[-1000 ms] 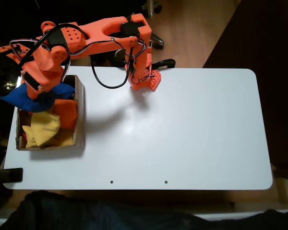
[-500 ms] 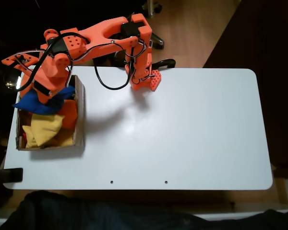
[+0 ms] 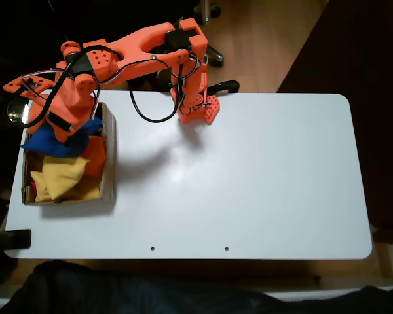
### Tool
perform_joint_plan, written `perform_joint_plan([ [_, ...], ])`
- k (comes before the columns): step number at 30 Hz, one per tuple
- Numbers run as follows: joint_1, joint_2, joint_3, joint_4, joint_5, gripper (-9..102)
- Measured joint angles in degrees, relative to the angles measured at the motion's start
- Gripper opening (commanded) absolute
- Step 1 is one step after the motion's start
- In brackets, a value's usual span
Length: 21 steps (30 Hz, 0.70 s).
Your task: Grasp a bag and put it in the box.
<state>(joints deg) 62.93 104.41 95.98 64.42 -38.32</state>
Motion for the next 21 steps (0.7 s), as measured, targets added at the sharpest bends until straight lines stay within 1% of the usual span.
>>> perform_joint_plan([
  [3,0.09,0.09,0.26,0.0,0.09,24],
  [5,0.18,0.09,0.62,-0.09,0.09,27],
  [13,0.18,3.25,3.69,-0.53,2.64,51],
  [21,-0.53,8.61,6.33,-1.23,4.83,68],
])
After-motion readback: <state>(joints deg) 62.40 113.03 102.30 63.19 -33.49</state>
